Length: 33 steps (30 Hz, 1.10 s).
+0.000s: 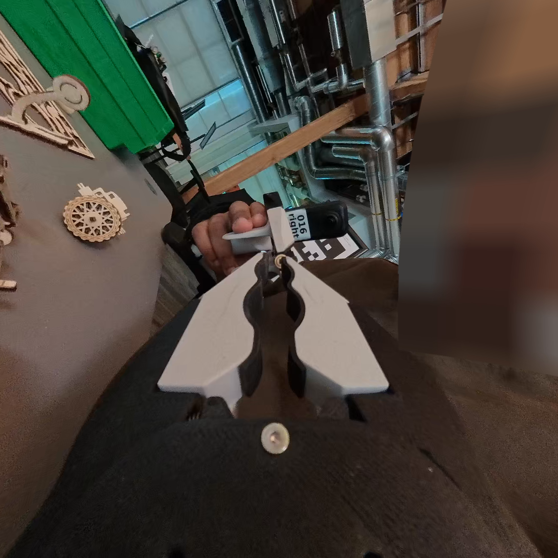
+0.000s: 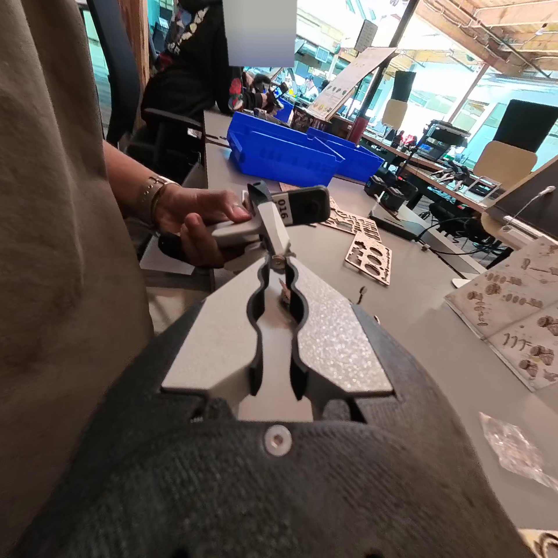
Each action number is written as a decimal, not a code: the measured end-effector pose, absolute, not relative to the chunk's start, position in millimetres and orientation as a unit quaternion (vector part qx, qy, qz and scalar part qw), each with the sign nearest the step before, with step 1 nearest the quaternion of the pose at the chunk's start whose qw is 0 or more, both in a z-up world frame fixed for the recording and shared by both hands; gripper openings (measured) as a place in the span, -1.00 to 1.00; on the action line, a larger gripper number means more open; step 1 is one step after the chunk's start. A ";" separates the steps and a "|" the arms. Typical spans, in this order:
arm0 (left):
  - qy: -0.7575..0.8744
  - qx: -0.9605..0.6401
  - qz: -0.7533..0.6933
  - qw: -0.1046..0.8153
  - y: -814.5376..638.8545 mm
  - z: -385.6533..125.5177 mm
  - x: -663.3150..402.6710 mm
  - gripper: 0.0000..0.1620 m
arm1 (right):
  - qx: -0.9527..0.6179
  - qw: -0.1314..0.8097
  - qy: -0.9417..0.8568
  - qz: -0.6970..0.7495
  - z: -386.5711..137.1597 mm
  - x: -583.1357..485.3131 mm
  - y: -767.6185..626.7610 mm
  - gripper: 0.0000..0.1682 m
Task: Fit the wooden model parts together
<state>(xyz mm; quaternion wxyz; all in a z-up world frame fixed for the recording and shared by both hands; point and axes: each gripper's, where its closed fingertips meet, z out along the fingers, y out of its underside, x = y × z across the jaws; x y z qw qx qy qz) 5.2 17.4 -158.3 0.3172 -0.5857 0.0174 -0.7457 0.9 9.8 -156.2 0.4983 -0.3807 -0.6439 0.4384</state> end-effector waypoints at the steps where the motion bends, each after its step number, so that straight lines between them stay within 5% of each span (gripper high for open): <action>1: 0.018 -0.586 -0.746 0.316 17.2 -158.5 5.3 -0.93 | -0.382 0.499 -0.646 0.434 -157.7 0.7 10.5 -0.90; 6: 0.031 -0.602 -0.736 0.308 14.9 -163.8 12.4 -0.81 | -0.383 0.500 -0.656 0.417 -162.5 0.2 11.9 -0.90; 33: 0.023 -0.604 -0.739 0.298 15.9 -166.6 12.0 -0.92 | -0.383 0.498 -0.667 0.400 -167.8 -0.6 12.1 -0.90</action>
